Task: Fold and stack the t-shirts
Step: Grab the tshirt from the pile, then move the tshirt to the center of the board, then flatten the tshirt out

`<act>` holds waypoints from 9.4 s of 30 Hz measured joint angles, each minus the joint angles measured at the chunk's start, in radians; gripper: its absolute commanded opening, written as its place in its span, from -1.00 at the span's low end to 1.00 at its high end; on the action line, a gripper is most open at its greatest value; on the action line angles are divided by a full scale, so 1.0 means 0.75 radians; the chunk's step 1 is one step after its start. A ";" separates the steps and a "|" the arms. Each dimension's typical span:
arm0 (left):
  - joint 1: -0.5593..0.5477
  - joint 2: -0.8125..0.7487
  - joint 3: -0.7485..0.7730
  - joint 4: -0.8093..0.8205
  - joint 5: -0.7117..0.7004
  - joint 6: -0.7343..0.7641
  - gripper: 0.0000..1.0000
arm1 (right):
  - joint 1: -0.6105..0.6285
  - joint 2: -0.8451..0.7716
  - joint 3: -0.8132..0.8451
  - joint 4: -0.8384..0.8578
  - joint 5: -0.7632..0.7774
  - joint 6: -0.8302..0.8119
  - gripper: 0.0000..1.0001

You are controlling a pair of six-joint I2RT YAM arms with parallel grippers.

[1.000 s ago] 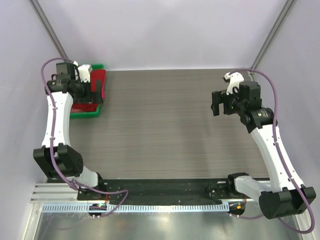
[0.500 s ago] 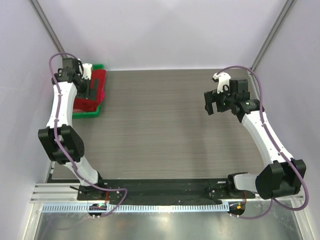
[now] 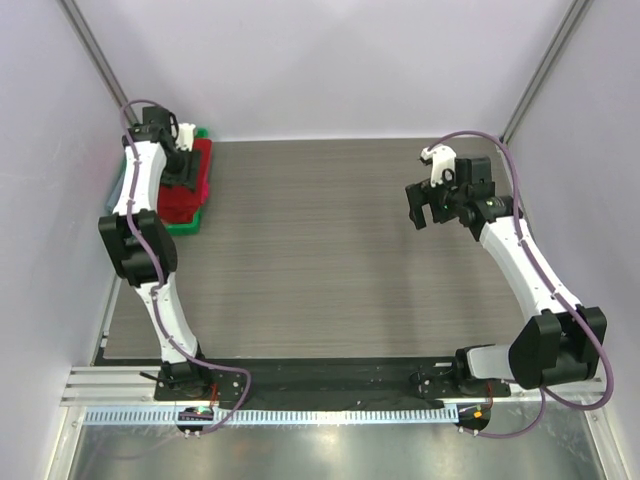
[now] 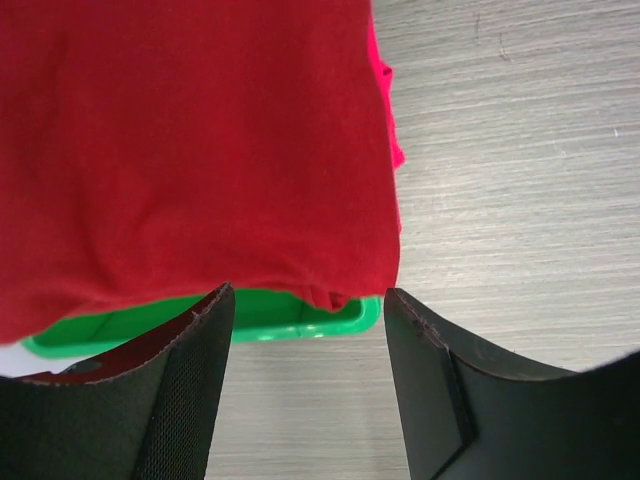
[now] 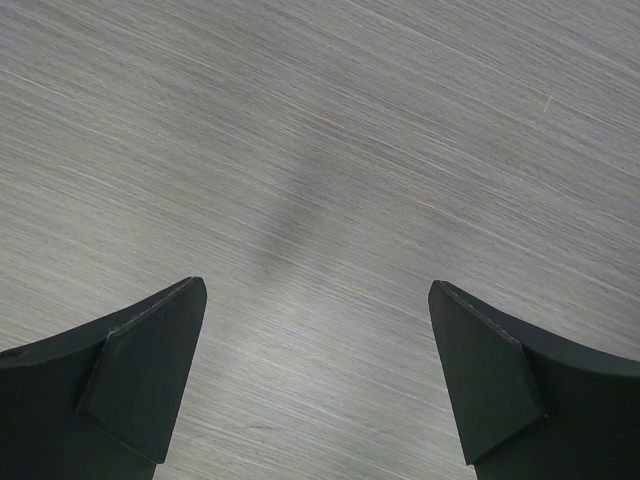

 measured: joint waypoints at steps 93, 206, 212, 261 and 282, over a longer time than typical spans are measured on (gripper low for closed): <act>-0.682 0.278 0.402 0.489 -0.618 0.007 0.86 | 0.275 -0.038 -0.157 -0.141 -0.129 -0.533 0.65; -1.282 0.225 -0.153 0.355 0.249 -0.386 -1.00 | 0.147 0.271 0.557 0.249 0.456 -0.523 -0.98; -1.214 0.093 -0.157 0.314 0.143 -0.269 -1.00 | 0.145 0.224 0.545 0.234 0.428 -0.518 -0.98; -0.757 -0.710 -1.014 0.314 0.064 0.158 -0.10 | 0.041 0.044 -0.047 0.097 0.203 -0.432 -0.98; -0.873 -0.508 -1.117 0.347 0.120 0.058 -0.37 | 0.041 0.045 -0.048 0.098 0.197 -0.433 -0.97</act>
